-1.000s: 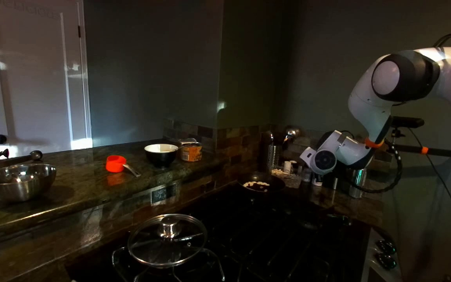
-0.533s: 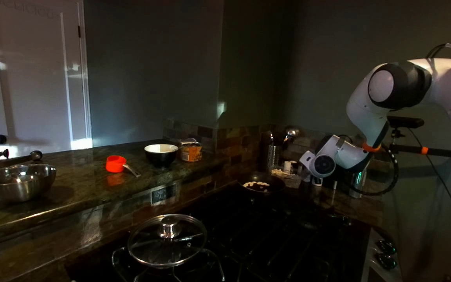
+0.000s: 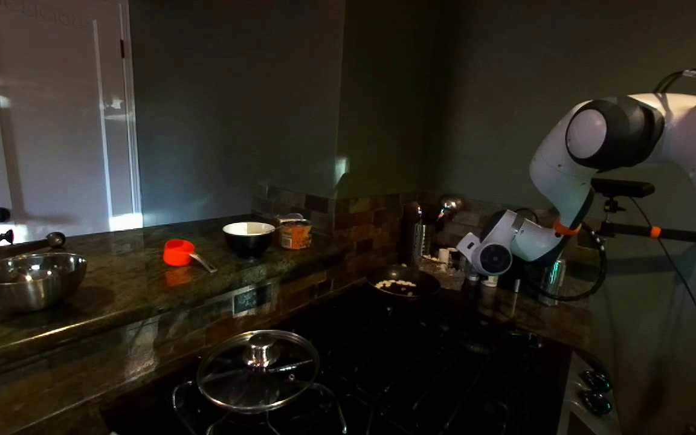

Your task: Scoop the white chocolate pellets into the pan

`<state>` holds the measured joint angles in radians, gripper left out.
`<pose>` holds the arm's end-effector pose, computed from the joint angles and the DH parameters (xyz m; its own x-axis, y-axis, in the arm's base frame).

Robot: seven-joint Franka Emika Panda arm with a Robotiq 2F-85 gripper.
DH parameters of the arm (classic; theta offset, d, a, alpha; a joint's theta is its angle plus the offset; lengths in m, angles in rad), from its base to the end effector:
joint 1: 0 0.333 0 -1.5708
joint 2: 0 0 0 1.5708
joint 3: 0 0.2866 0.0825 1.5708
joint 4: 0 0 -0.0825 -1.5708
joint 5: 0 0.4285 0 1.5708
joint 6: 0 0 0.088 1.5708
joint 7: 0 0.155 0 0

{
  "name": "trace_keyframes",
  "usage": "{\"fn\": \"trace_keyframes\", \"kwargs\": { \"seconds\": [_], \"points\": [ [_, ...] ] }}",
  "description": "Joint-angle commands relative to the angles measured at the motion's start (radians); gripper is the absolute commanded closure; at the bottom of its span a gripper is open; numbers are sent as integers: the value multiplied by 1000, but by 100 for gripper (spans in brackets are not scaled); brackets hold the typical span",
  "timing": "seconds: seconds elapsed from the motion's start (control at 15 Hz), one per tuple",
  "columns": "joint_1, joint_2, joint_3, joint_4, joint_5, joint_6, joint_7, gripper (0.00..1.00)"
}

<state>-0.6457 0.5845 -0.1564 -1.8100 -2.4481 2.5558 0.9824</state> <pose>0.4881 -0.5127 0.1495 0.8881 0.4214 -0.1836 0.2834 -0.1875 0.9405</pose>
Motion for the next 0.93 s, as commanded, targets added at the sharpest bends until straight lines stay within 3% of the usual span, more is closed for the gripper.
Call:
{"fn": "trace_keyframes", "kwargs": {
  "seconds": [0.0,0.2,0.47,0.53,0.87],
  "points": [
    [-6,-18,16,-28,-68,-66,78,99],
    [9,-48,6,-70,-109,-136,109,99],
    [59,-80,-3,-104,-69,-213,56,99],
    [102,-88,-42,-119,-69,-222,67,99],
    [173,-151,-103,-213,-70,-321,73,99]
  ]
}}
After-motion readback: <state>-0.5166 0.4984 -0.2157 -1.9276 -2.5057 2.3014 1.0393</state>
